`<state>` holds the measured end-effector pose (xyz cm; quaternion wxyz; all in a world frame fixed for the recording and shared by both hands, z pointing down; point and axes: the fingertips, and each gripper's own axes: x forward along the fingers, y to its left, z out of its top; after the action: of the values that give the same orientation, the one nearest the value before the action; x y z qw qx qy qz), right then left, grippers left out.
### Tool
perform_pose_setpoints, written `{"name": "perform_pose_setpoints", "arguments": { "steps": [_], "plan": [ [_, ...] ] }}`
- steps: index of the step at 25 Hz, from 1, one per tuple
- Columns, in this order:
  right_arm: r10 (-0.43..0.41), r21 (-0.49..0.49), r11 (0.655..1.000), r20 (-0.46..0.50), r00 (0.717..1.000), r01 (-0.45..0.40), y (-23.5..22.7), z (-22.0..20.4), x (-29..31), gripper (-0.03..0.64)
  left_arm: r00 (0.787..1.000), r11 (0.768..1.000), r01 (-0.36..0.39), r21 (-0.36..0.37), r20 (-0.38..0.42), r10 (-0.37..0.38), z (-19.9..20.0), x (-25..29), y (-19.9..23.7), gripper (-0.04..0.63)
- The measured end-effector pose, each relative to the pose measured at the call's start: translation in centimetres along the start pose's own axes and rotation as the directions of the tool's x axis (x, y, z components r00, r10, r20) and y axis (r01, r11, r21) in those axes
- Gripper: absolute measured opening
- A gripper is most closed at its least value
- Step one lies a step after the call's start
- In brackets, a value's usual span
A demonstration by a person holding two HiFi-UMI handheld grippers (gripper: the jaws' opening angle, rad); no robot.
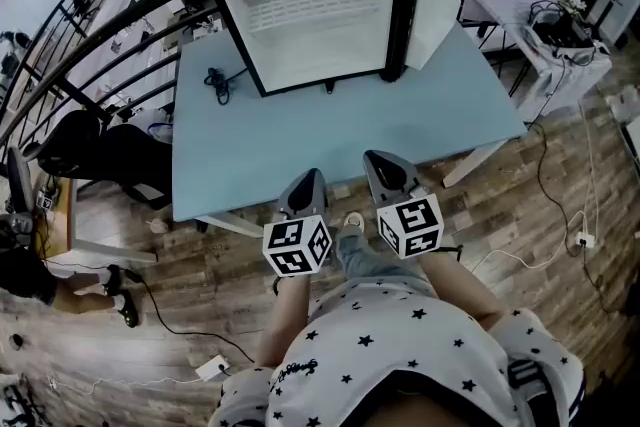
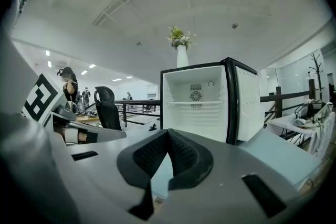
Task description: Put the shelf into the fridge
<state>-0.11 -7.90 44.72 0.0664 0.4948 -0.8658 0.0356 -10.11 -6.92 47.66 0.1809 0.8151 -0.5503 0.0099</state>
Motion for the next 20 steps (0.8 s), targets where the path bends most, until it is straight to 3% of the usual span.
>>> {"name": "perform_pose_setpoints", "arguments": {
  "steps": [20],
  "plan": [
    [0.017, 0.019, 1.000, 0.014, 1.000, -0.017, -0.14, 0.23, 0.57, 0.017, 1.000, 1.000, -0.011, -0.026, 0.002, 0.011, 0.60, 0.63, 0.61, 0.005]
  ]
}}
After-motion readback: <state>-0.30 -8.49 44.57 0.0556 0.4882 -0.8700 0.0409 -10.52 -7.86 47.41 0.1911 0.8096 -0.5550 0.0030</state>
